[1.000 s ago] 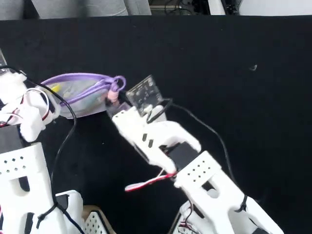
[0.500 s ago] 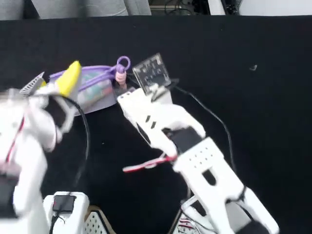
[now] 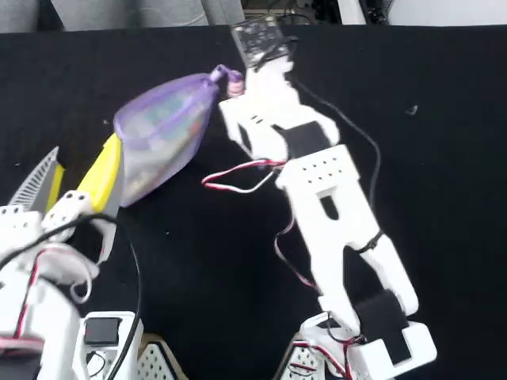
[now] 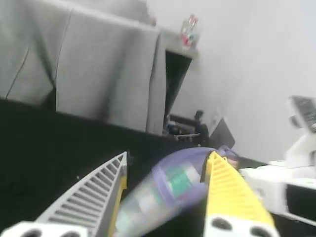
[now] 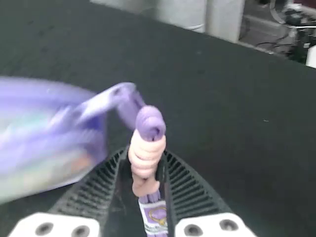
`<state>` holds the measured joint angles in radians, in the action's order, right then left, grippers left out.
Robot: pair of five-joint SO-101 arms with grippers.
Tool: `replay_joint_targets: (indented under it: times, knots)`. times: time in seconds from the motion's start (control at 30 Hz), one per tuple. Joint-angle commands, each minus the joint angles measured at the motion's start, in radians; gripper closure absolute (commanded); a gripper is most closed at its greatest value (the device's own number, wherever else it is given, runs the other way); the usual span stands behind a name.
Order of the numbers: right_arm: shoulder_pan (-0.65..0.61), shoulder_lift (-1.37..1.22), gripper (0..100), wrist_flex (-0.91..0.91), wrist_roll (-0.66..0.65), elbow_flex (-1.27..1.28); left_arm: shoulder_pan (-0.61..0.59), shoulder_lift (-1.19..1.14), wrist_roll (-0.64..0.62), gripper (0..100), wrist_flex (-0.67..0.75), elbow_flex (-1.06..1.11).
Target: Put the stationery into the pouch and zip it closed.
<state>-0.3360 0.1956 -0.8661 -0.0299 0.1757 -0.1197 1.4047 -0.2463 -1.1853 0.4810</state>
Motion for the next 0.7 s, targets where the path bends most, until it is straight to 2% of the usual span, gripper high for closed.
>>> replay_joint_targets:
  times: [0.0,0.23,0.67]
  knots:
    - [0.048,0.041,98.7,-0.051,-0.115,-0.062,-0.013,0.034,0.014,74,0.092,0.137]
    - [0.100,0.071,98.7,-0.130,-0.201,-0.101,-0.013,0.074,0.012,74,0.250,0.387]
    - [0.086,0.071,98.7,-0.396,-0.222,-0.582,-0.005,0.230,0.008,74,0.250,0.547]
